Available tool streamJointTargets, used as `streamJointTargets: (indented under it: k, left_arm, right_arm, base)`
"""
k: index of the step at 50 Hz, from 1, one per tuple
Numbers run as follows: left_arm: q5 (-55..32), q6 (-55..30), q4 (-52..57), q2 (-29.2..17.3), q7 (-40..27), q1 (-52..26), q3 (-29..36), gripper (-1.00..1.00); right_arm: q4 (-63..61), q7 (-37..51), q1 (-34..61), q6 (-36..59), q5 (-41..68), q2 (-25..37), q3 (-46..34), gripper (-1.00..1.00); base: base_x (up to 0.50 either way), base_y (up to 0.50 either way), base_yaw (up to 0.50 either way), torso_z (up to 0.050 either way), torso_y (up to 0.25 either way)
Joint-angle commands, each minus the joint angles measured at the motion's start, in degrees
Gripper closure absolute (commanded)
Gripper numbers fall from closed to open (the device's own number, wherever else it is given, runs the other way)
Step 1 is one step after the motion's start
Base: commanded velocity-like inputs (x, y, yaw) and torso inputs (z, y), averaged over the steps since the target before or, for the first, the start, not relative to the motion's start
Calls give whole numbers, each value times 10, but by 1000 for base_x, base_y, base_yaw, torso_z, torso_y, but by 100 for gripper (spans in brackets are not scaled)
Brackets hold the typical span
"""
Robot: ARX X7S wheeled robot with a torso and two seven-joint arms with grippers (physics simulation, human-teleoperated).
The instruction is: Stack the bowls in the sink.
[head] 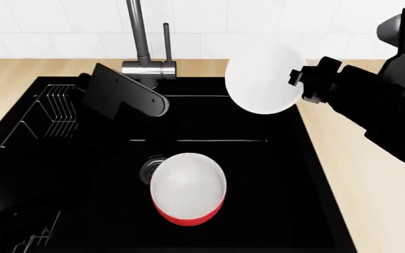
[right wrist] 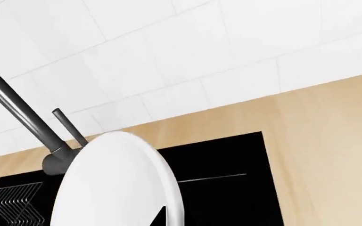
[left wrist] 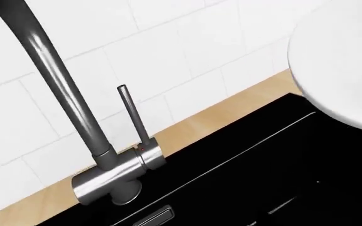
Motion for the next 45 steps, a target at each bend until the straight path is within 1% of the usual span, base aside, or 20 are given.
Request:
streamJointTargets:
  k: [1,14,45]
  left_arm:
    - [-23,3,25,-17,-23,1,-32,-100]
    - [-34,17,37,-36,-49,10,-66,-100]
    - [-41,30,31,-43,-66,18,-86,-100]
  right_arm:
    - [8,8,23,55,10,-25,1,100]
    - [3,-7,16,77,26,-52,2,100]
    - [-22,-54,-28,88,44,-79,3,100]
  base:
    - [0,0,0,0,0]
    - [0,0,0,0,0]
    - [0,0,0,0,0]
